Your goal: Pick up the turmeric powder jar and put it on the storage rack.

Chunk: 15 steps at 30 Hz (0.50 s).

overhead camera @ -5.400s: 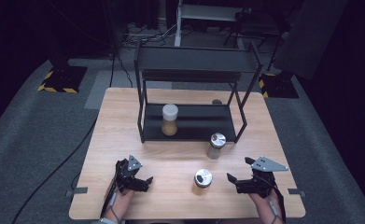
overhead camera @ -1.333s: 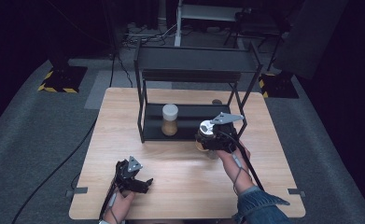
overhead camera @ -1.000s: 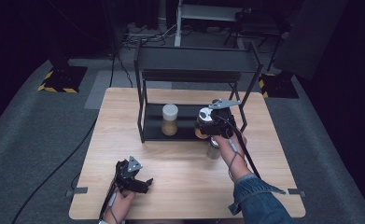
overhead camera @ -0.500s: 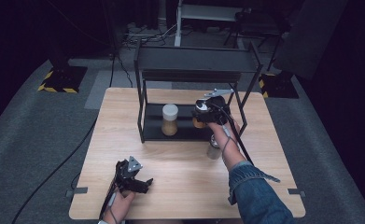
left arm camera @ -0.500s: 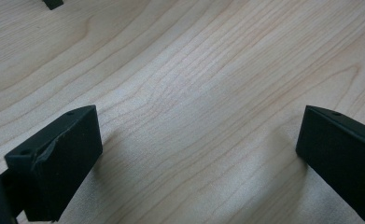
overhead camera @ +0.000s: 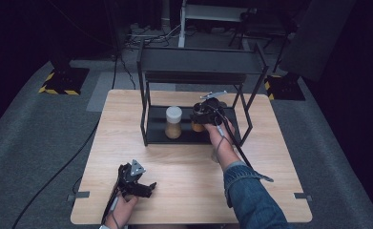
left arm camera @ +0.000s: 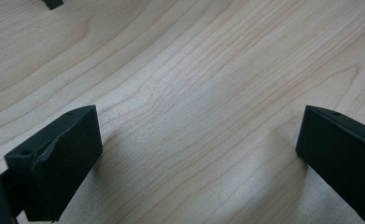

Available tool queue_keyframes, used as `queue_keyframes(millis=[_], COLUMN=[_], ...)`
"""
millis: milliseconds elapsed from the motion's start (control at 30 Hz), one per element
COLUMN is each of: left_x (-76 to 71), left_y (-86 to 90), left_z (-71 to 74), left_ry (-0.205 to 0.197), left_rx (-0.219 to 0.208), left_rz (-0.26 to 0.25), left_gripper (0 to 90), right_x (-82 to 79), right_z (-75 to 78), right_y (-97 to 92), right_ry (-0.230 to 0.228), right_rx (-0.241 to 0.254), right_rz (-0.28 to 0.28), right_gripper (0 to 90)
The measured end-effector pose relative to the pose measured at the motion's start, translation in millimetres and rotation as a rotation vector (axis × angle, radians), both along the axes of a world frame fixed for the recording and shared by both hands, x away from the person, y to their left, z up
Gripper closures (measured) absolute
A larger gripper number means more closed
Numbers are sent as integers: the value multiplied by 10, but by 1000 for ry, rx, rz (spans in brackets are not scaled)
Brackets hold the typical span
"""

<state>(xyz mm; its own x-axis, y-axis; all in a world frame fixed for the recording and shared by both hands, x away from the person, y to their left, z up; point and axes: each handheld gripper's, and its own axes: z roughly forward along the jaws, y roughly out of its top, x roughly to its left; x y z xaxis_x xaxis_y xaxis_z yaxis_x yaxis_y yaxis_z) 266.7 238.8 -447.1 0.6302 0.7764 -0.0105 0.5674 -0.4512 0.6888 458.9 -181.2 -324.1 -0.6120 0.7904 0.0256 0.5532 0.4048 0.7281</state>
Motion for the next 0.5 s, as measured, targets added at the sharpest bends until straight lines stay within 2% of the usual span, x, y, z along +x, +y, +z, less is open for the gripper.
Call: queue_keyframes(millis=[367, 500], left_x=[-1, 0], left_y=[0, 0], left_z=[-1, -1], left_ry=[0, 0], left_rx=[-1, -1], left_rz=[0, 0], left_gripper=[0, 0], right_x=[120, 171], right_z=[-93, -131], right_y=[135, 188], right_ry=[20, 26], right_rx=[-1, -16], right_rz=[-12, -20], right_gripper=[307, 307])
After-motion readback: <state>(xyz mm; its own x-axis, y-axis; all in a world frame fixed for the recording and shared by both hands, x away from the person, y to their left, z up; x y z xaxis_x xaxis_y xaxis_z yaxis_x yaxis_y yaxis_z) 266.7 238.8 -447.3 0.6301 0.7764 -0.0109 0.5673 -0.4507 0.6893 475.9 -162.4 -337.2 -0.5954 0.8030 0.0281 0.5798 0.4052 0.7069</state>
